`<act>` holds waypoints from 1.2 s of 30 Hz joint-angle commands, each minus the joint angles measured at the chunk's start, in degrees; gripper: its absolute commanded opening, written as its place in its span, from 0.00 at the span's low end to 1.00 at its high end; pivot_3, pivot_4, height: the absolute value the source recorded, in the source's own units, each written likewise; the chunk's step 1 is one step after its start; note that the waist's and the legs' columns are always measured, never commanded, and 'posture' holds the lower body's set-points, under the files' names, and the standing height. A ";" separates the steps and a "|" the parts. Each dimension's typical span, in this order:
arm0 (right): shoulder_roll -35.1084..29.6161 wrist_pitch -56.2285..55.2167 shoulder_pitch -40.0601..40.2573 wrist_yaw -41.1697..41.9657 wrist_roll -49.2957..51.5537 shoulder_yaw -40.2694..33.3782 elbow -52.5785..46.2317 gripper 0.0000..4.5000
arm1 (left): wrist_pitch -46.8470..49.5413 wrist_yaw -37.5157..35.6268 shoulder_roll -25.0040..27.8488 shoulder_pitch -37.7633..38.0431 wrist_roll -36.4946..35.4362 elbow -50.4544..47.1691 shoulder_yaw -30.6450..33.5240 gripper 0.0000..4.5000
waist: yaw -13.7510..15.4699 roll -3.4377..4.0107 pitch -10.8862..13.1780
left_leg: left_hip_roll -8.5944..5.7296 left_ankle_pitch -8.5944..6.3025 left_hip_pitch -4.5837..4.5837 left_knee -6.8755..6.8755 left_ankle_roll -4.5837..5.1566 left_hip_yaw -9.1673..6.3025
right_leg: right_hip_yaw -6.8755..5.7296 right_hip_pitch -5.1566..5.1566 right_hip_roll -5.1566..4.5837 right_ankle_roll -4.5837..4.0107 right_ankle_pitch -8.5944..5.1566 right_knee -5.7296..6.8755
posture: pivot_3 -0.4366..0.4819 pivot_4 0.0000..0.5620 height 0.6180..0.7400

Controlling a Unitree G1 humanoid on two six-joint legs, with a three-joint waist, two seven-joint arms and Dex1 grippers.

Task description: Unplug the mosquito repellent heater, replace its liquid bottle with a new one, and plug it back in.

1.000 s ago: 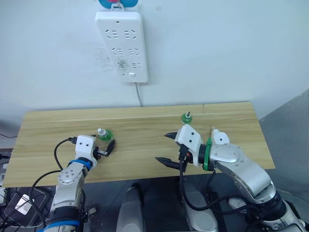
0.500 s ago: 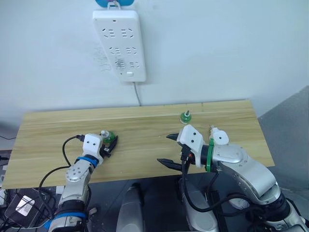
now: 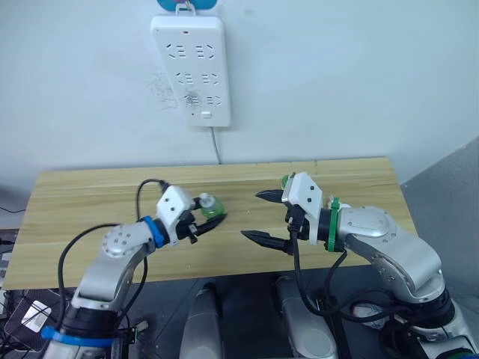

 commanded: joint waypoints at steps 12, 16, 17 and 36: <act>6.94 -0.32 -5.57 -4.85 -0.15 3.15 5.01 1.00 | 6.48 -9.27 2.27 -8.22 -2.59 -1.68 -4.53 0.50 | -1.42 -0.25 -1.39 | 0.02 0.00 -0.11 0.04 0.01 -0.19 | -0.18 -0.06 0.02 -0.03 0.02 0.05 | 0.25 0.43 1.00; 7.35 -1.58 -5.94 -5.25 -1.68 4.43 7.10 0.87 | 6.60 -8.95 1.41 -8.73 -2.83 -1.47 -4.26 0.50 | -1.42 -0.33 -1.61 | 0.02 0.01 -0.10 0.10 0.01 -0.22 | -0.20 -0.06 0.02 -0.10 0.06 0.14 | 0.26 0.43 1.00; 7.23 -1.95 -5.97 -5.18 -2.00 4.69 7.38 0.79 | 6.45 -9.17 1.44 -8.85 -2.75 -1.26 -4.29 0.50 | -1.40 -0.35 -1.64 | 0.01 0.01 -0.10 0.12 0.01 -0.21 | -0.19 -0.06 0.02 -0.16 0.10 0.15 | 0.26 0.42 1.00; 6.17 -6.71 -5.17 -2.58 -2.18 1.94 8.18 0.23 | 4.86 -9.78 -1.19 -7.52 -4.29 5.39 -1.44 0.94 | -1.39 -0.43 -2.85 | 0.01 0.02 -0.10 0.24 0.03 -0.33 | -0.31 -0.05 0.02 -0.33 0.20 0.43 | 0.25 0.40 1.00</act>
